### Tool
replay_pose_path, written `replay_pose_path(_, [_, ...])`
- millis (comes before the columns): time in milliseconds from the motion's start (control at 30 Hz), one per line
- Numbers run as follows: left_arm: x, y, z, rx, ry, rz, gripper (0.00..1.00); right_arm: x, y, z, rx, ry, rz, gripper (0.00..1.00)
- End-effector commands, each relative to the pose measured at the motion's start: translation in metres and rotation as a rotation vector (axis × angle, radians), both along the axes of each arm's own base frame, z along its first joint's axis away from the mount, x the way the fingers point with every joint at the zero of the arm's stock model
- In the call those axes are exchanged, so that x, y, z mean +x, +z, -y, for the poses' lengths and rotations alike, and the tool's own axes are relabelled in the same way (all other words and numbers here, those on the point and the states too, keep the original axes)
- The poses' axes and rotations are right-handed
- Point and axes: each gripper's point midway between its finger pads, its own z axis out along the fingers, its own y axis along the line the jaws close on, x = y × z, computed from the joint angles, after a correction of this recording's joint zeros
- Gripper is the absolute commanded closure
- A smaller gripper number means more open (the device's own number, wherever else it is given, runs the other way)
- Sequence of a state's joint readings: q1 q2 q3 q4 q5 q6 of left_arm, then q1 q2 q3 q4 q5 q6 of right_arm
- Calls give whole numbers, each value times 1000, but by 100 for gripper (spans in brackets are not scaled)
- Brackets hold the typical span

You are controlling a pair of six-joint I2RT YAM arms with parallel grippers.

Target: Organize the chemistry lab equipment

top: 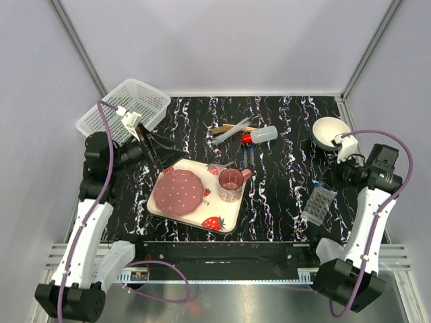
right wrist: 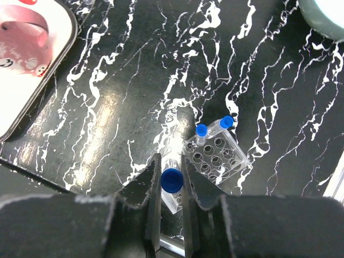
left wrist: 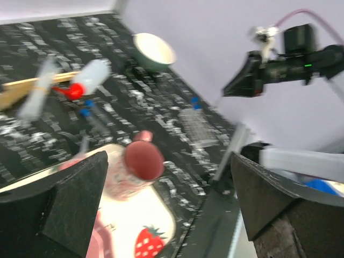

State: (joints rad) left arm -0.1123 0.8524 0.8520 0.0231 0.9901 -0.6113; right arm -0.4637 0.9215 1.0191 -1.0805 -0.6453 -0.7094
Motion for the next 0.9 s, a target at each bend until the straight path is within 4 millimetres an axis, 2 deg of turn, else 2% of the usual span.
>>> replay_pose_path(0, [7,-56,-36,301,205,-33,1,12,-9,15,6,-21,22,86])
replay_pose_path(67, [13,-63,-47,345,280,-18,1,16,-15,23,0,-41,26,86])
replay_pose_path(167, [19,-80,-62,406,369,-25,1,15,-23,26,-10,-12,39,86])
replay_pose_path(300, [20,-97,-67,429,392,-43,1,11,-40,27,-22,14,34,86])
replay_pose_path(433, [21,-115,-71,453,408,-71,1,16,-55,41,-23,-8,8,86])
replay_pose_path(633, [24,-126,-73,464,416,-81,1,29,-72,62,-36,-87,28,86])
replay_pose_path(867, [25,-127,-73,467,416,-86,1,35,-89,63,-6,-109,35,85])
